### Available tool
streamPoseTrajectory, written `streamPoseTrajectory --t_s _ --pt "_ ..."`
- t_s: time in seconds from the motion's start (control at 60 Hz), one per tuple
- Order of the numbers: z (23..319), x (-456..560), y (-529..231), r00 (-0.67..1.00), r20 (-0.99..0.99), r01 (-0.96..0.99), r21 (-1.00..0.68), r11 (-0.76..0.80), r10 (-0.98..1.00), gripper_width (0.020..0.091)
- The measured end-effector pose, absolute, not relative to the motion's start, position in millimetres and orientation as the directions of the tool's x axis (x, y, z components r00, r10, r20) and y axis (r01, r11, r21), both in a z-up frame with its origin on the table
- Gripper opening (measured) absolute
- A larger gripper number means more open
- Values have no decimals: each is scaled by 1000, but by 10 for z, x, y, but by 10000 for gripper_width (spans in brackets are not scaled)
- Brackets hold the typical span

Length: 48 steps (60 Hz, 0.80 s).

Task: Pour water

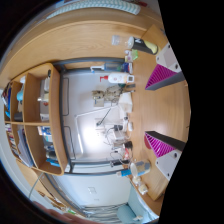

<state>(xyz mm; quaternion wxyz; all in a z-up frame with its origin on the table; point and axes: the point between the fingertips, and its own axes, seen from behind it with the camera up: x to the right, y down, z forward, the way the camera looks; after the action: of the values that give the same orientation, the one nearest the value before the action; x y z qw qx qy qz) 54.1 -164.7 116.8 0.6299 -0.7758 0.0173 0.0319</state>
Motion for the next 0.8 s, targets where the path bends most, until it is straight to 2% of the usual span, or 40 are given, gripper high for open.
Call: streamPoseTrajectory --t_s 0.133,0.267,0.417,0.65,0.75,0.8 --pt "813 1255 -1909 995 -80 -92 -975 -204 -66 840" --pt "678 2102 -2028 983 -47 -82 -977 -198 -178 833" --pt "829 2731 -1811 973 -28 -64 -986 -152 -228 832" --pt "970 3036 -1172 977 -5 -28 -994 -103 -212 826" --pt "959 3023 -985 978 -10 -30 -995 -93 -206 777" --pt "960 3007 -933 979 -13 -31 -996 -85 -204 701"
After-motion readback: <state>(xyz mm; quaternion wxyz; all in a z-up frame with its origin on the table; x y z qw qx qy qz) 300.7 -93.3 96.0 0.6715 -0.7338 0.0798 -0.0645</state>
